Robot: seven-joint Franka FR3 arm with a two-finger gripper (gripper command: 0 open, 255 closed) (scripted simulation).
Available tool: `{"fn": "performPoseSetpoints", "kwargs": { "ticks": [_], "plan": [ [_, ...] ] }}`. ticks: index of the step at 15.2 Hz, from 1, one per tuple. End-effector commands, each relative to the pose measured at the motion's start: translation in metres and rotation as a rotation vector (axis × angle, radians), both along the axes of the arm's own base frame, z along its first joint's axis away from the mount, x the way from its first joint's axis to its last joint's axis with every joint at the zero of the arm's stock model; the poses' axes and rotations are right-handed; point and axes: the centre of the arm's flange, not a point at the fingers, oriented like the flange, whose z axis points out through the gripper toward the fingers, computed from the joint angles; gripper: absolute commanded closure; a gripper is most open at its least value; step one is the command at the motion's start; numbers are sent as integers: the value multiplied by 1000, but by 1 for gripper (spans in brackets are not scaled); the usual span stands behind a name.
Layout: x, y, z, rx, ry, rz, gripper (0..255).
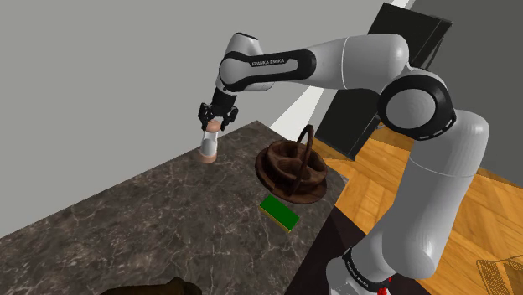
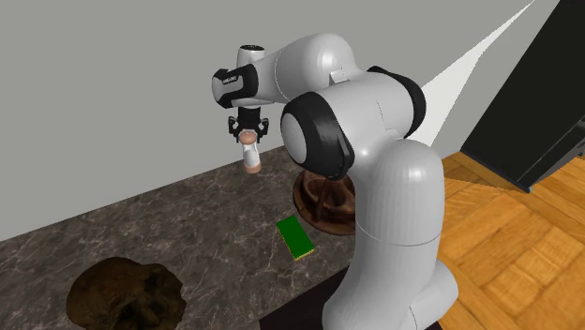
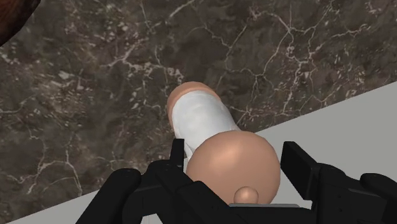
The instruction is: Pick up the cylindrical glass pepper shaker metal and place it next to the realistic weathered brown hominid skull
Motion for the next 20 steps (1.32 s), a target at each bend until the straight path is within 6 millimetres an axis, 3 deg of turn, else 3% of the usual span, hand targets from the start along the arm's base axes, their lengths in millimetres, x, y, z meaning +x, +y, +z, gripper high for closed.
{"fn": "performPoseSetpoints", "kwargs": {
  "ticks": [1,9,20],
  "plan": [
    [0,0,0,0,0,0,255],
    [0,0,0,0,0,0,255],
    [0,0,58,0,0,0,255]
  ]
}}
